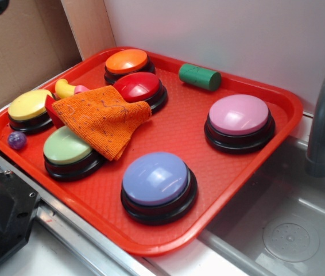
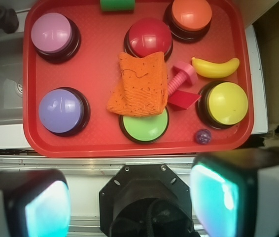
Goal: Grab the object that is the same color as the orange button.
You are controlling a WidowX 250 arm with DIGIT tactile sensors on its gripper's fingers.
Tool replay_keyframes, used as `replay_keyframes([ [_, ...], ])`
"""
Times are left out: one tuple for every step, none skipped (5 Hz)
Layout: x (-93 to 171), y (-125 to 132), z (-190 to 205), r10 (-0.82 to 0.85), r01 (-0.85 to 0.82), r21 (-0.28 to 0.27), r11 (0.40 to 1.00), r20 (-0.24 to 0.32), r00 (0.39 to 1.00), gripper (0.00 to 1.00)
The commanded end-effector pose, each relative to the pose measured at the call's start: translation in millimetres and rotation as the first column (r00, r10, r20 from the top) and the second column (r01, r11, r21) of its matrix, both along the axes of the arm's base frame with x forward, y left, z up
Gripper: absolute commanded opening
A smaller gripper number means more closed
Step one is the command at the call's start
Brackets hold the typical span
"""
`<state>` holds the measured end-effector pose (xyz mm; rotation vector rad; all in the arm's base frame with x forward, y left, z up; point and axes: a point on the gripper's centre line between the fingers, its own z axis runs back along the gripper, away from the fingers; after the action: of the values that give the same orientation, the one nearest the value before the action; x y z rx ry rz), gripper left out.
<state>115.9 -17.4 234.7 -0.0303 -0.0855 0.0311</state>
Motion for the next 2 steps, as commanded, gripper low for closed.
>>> replay_keyframes([
  [0.0, 0.0, 0.0, 0.0, 0.0, 0.0, 1.0, 0.0, 1.0, 1.0],
  [-4.2, 13.2, -19.0, -0.01, 0.012, -0.035, 0.999, 0.048, 0.999, 1.0],
])
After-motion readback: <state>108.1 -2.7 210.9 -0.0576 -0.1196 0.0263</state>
